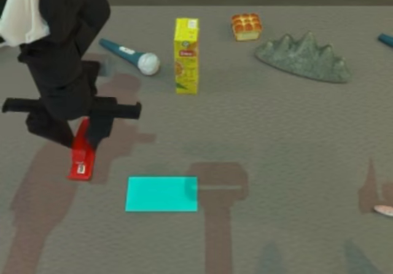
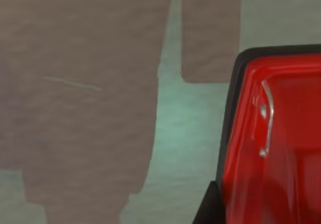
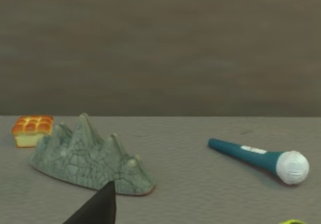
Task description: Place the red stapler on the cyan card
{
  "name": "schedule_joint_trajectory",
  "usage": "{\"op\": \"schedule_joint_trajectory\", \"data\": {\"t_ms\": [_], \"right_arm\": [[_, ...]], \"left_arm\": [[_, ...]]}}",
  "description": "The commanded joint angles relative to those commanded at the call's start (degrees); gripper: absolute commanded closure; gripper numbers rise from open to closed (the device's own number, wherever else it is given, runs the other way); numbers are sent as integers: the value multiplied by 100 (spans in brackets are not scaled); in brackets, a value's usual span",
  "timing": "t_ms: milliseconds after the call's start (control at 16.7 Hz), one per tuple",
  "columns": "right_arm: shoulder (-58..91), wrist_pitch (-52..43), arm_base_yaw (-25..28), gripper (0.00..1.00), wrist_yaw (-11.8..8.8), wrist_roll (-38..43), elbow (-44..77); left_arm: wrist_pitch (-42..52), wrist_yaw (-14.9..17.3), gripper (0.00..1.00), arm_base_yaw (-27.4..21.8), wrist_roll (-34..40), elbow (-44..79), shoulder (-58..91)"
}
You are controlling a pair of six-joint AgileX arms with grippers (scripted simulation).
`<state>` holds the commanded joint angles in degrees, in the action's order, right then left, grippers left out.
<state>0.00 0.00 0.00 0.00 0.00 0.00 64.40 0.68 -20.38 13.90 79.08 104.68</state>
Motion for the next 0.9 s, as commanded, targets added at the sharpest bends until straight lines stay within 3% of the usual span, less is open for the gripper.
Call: {"op": "schedule_joint_trajectory", "data": {"t_ms": [180,660,900], "right_arm": [[0,0,0,0,0,0,0],[0,0,0,0,0,0,0],[0,0,0,0,0,0,0]], "left_arm": [[-51,108,100,-123,1438,13,32],[-341,474,100,-525,6659,-235,-97],[-563,638,100,-699,8816,-398,-287]]}}
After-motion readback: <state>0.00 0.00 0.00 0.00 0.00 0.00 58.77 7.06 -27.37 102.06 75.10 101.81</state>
